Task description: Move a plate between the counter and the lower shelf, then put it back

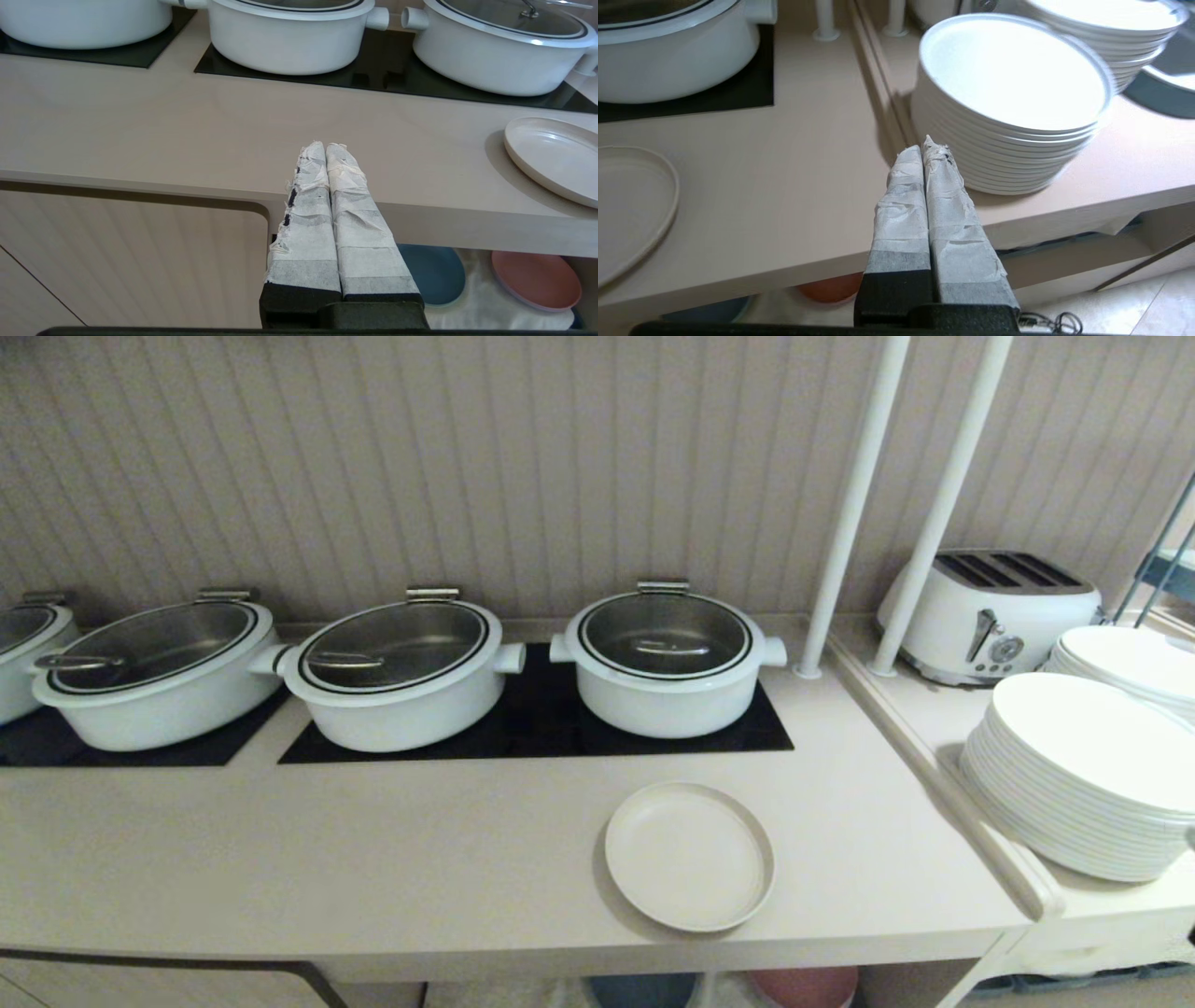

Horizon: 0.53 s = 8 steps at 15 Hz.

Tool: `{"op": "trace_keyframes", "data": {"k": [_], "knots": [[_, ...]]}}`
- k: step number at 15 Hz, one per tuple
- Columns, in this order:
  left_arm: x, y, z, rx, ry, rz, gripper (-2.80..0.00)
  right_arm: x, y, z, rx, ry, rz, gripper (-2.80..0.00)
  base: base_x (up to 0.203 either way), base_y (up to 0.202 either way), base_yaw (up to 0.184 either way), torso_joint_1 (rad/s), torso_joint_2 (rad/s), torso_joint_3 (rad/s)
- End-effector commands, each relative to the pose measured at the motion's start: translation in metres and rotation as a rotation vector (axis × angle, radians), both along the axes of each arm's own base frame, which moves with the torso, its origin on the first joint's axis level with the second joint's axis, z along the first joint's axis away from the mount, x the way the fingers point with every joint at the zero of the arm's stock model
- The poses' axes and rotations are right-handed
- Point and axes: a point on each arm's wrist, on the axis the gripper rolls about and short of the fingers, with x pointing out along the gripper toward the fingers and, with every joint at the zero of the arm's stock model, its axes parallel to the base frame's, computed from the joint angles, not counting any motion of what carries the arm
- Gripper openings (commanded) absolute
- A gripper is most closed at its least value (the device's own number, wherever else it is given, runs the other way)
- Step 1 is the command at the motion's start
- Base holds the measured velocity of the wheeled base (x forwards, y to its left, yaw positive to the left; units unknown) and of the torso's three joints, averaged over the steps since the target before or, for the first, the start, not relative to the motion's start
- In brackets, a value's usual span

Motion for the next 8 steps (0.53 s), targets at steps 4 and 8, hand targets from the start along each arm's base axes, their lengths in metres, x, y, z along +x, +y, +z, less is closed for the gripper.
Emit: {"op": "trace_keyframes", "data": {"k": [4, 8], "knots": [[0.000, 0.000, 0.000, -0.001, -0.001, 0.001, -2.80, -0.048, -0.008, -0.019, -0.009, -0.104, 0.002, -2.80, 0.000, 0.000, 0.000, 0.000, 0.00, 0.000], [0.000, 0.000, 0.000, -0.001, 0.000, 0.001, -2.80, -0.072, -0.011, -0.028, -0.053, -0.156, -0.054, -2.80, 0.000, 0.000, 0.000, 0.000, 0.00, 0.000]]}}
